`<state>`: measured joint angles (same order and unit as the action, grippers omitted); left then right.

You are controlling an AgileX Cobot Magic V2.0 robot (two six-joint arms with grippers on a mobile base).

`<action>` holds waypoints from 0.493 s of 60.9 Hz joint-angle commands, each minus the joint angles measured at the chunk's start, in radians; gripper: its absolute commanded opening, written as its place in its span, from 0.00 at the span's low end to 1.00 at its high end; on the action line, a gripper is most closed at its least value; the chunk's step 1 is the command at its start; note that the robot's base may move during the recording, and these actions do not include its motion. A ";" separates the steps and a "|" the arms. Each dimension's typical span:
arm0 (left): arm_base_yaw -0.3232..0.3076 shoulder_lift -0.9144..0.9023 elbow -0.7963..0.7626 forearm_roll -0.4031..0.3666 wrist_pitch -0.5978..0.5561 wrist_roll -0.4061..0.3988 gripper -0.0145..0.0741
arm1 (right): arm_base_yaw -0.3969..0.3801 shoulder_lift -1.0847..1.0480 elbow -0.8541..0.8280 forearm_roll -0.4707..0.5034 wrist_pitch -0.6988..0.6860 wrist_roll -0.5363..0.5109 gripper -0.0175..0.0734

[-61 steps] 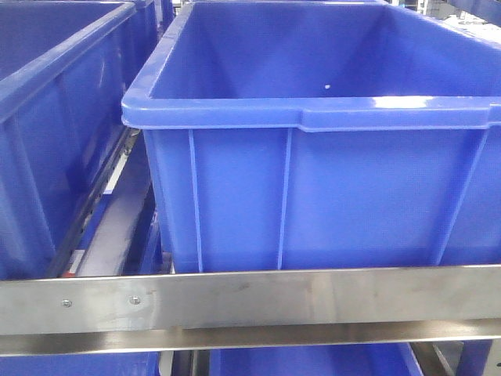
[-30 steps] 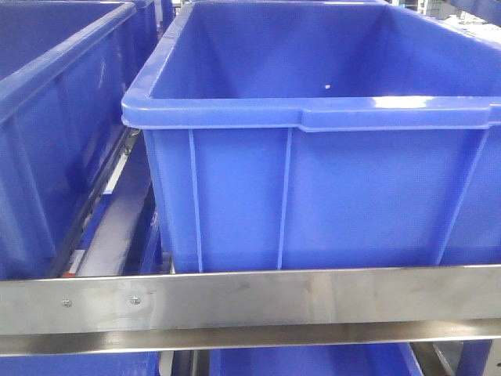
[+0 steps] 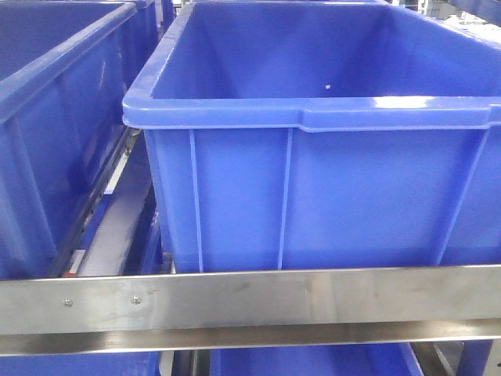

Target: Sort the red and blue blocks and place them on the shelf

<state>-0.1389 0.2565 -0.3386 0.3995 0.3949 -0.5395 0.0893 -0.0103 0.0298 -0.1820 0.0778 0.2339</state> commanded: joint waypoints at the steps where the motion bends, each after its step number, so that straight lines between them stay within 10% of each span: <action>1: 0.021 -0.038 0.033 -0.028 -0.096 -0.001 0.32 | -0.005 -0.021 -0.022 -0.012 -0.094 -0.002 0.25; 30: 0.088 -0.279 0.370 -0.119 -0.374 -0.001 0.32 | -0.005 -0.021 -0.022 -0.012 -0.094 -0.002 0.25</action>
<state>-0.0540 -0.0035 0.0092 0.2885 0.1216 -0.5395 0.0893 -0.0103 0.0298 -0.1820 0.0778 0.2339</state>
